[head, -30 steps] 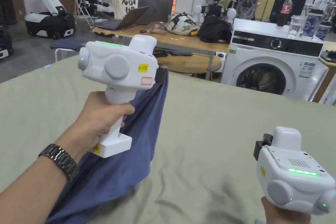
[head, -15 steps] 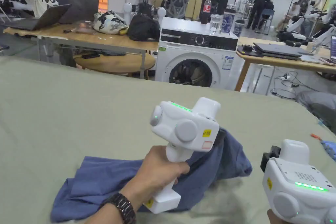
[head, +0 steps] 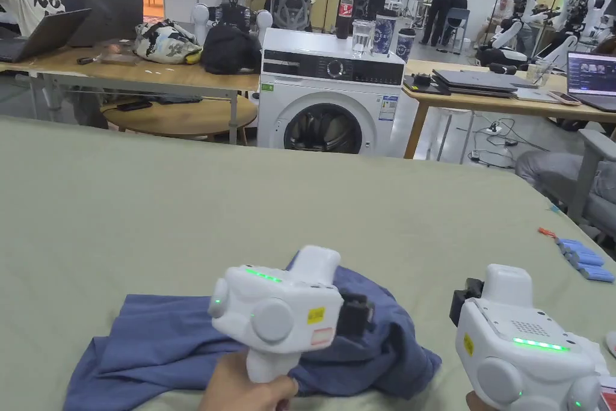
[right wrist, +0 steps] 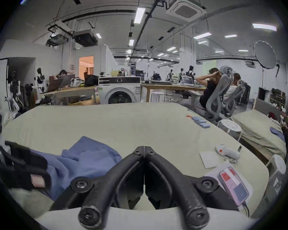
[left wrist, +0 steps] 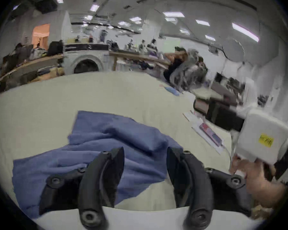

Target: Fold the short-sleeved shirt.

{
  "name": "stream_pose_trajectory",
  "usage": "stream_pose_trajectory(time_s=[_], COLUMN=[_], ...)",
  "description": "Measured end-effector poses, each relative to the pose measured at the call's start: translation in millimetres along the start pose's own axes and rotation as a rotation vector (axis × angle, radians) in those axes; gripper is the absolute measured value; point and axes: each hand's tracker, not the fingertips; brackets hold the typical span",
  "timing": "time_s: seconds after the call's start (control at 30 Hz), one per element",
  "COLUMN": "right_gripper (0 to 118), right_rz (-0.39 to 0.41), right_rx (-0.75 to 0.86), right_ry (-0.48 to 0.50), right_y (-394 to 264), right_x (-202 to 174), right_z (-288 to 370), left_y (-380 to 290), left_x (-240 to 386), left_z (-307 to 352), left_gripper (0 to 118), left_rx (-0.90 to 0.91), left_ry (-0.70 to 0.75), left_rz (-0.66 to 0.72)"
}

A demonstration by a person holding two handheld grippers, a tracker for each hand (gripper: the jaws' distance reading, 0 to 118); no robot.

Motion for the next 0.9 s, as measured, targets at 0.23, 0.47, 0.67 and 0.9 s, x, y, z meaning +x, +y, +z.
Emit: stream_pose_trajectory(time_s=[0.23,0.47,0.67,0.9], right_gripper=[0,0,0,0], right_rz=[0.005,0.028,0.050,0.068], right_rx=[0.010,-0.016,-0.045,-0.075], right_ry=[0.092,0.167,0.204,0.207], right_y=[13,16,18,14], right_x=[-39,-76,-96,-98], right_z=[2,-15,-27,-36], left_y=[-7,-7,26,35], left_x=[-48,-106,-200,-273], left_z=[62,98,108,63], left_gripper=[0,0,0,56], left_rx=[0.082,0.021,-0.095,-0.323], left_ry=[0.306,0.435,0.508,0.450], left_rz=[0.051,0.094,0.272,0.366])
